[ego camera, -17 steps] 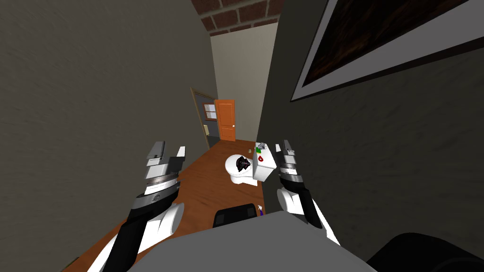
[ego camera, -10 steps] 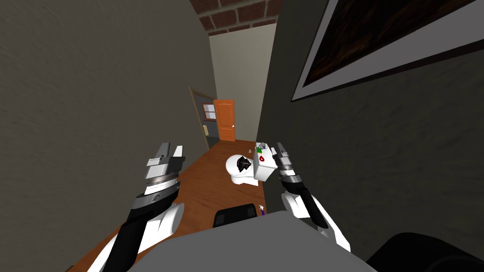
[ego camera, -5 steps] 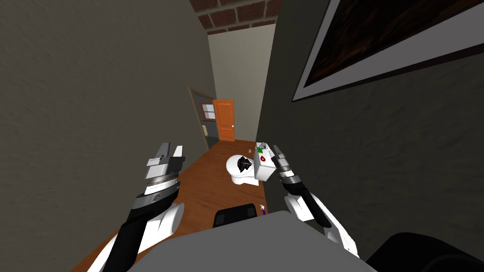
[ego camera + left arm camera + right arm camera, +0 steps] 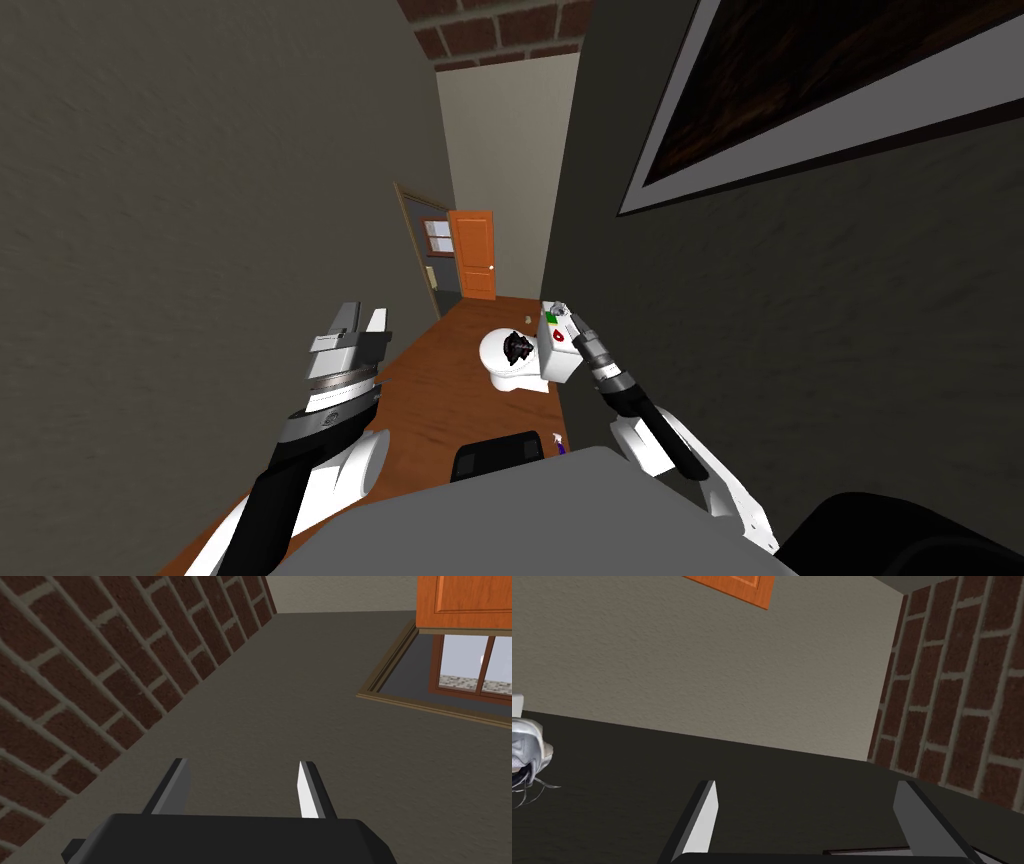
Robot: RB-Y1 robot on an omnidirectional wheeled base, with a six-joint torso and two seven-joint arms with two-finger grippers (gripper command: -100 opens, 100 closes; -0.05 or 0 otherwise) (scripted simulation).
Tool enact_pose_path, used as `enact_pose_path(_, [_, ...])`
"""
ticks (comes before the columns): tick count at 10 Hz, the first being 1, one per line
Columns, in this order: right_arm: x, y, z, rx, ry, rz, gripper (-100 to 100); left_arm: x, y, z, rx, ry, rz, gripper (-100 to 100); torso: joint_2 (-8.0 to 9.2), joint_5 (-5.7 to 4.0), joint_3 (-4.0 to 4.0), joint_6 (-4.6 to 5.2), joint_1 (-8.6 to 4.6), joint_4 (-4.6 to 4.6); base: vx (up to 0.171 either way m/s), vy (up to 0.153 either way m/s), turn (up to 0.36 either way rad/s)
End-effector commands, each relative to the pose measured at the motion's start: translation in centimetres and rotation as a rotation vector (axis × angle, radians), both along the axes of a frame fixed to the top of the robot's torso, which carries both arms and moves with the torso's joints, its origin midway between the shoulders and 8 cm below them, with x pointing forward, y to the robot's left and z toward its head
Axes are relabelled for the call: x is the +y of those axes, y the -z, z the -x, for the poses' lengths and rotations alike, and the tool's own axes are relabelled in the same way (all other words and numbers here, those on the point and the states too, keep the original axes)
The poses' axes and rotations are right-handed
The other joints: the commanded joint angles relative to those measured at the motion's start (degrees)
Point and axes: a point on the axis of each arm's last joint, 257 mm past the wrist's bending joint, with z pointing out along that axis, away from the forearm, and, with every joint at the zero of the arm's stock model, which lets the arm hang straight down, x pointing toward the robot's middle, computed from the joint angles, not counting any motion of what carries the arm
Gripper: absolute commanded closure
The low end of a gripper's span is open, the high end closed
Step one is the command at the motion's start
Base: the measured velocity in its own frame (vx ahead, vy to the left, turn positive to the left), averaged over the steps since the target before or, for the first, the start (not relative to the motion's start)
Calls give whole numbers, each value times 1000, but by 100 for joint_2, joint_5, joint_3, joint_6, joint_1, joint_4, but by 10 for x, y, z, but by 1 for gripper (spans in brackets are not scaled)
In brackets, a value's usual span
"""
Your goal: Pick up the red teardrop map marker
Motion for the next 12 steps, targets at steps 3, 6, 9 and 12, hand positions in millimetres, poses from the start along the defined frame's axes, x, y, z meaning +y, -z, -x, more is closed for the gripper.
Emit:
enact_pose_path(3, [0,21,-1,75,-34,57,-100,0,0,0,0,0,0,0,3,0,1,0,-2,0,19,66,-40])
enact_pose_path(6, [-5,51,0,174,-58,108,-100,0,0,0,0,0,0,0,1,-1,0,-1,-7,0,24,64,-39])
enact_pose_path(9, [-7,68,1,230,-81,157,-100,0,0,0,0,0,0,0,1,-1,0,-1,-6,0,19,54,-31])
enact_pose_path(12, [-19,100,6,336,-94,213,-100,0,0,0,0,0,0,0,2,-1,1,-1,-8,1,23,57,-19])
